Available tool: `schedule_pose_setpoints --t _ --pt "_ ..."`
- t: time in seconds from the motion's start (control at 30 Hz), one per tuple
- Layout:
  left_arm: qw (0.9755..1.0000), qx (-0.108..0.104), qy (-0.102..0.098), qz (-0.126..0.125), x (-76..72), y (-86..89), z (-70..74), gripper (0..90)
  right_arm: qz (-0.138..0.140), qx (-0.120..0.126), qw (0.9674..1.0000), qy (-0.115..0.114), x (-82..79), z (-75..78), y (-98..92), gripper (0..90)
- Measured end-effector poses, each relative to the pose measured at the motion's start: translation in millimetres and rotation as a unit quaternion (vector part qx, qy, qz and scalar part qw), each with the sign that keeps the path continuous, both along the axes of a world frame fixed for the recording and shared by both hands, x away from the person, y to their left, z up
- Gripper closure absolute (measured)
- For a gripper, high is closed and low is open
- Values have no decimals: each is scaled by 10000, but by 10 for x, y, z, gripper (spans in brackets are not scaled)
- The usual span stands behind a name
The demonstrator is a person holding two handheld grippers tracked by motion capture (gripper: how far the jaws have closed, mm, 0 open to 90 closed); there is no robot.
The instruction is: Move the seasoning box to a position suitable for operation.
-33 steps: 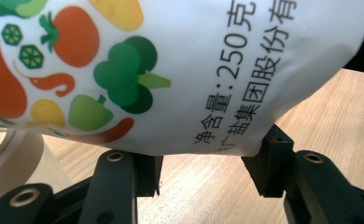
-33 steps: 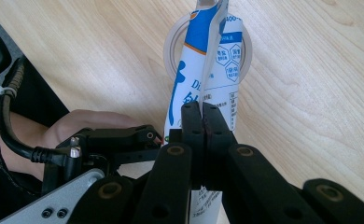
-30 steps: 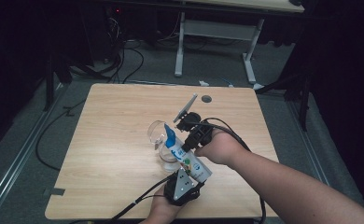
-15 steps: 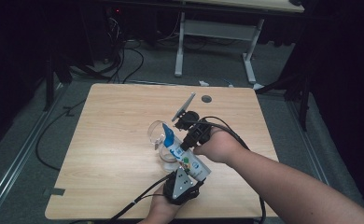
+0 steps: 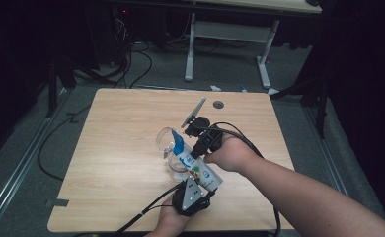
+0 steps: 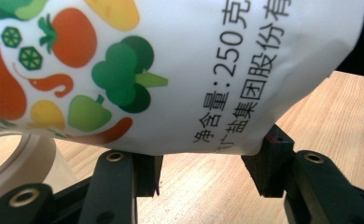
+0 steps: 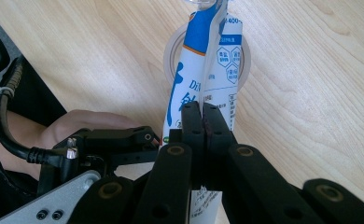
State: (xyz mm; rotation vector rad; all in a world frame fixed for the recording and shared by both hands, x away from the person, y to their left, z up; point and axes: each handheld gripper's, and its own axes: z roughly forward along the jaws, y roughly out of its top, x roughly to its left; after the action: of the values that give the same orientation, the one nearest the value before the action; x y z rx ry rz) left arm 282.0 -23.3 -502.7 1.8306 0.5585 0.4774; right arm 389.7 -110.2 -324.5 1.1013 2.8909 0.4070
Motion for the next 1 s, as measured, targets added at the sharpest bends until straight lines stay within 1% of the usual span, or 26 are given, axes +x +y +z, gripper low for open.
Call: schedule_pose_setpoints --t 0.1,0.33,0.4,0.47,0.5,0.6,0.63,0.7,0.8,0.83,1.0 --pt "10000 2 -24 3 -4 1 1 525 -1 0 10000 -7 -6 6 -2 898" --pt "10000 1 -10 -15 2 6 10 524 25 7 10000 -5 5 6 -3 898" --pt "10000 -11 -10 -25 5 8 15 524 -11 -5 10000 5 6 11 7 898" --pt "10000 -9 -15 -25 5 8 20 522 -4 -4 10000 1 10 11 14 898" --pt "10000 -18 -12 -26 5 8 22 522 46 -1 10000 -19 17 8 15 898" --pt "10000 -26 -17 -22 4 12 27 521 29 -25 10000 -3 16 13 30 898" --pt "10000 -26 -15 -29 5 15 31 520 85 -10 10000 -36 25 10 35 898" --pt "10000 -24 -18 -26 6 17 35 519 32 -40 10000 -7 22 18 50 898" --pt "10000 -21 -33 -19 6 16 40 518 56 -31 10000 -9 30 20 53 898" --pt "10000 -19 -32 -17 8 16 42 518 106 -16 9999 -32 36 17 50 898" --pt "10000 -23 -41 -5 15 17 47 517 77 -33 10000 -41 40 27 60 898"
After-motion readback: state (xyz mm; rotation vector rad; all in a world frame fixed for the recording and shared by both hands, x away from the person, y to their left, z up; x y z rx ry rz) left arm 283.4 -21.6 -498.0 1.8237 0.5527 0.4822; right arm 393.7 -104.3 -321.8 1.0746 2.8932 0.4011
